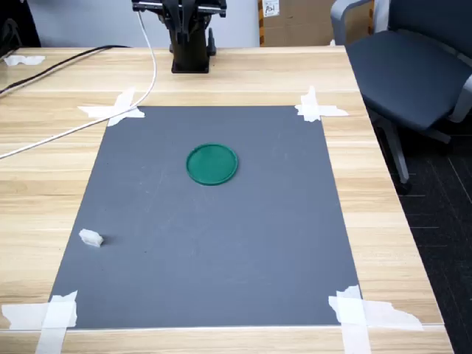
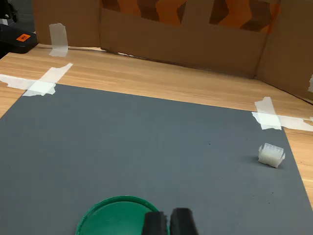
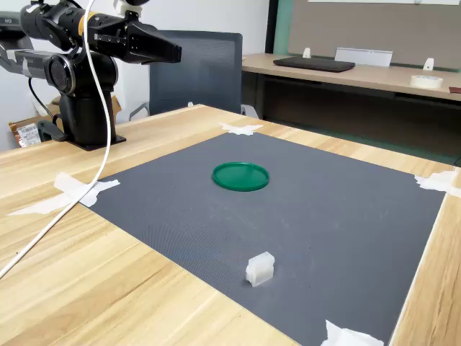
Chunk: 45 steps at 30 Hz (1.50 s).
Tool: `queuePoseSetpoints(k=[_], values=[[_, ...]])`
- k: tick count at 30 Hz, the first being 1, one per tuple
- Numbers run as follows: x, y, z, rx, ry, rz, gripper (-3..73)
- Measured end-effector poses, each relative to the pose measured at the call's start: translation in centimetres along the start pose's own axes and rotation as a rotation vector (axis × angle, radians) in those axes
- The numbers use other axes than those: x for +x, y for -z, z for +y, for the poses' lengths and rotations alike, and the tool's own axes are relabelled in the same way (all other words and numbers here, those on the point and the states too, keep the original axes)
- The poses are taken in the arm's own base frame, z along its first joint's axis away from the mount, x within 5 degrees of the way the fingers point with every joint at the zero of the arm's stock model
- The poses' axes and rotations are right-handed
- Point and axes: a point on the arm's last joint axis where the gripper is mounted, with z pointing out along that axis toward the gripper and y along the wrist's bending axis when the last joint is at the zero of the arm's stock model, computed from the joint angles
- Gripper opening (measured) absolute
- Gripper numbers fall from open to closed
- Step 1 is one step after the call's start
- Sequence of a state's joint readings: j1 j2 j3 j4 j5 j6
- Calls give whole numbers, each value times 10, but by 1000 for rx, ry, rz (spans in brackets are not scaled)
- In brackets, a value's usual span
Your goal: Grasp a white terminal and put it in the green lid.
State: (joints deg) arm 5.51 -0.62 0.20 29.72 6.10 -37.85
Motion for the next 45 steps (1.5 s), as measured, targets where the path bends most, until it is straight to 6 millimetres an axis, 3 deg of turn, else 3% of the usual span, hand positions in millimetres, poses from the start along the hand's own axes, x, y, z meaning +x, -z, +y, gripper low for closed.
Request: queuePoseSetpoints(k=[26, 30, 45], values=[[-1, 0, 0, 2, -42, -8, -29], [-2, -6, -1, -5, -47, 53, -29], [-67, -57, -13, -20, -26, 183, -29]])
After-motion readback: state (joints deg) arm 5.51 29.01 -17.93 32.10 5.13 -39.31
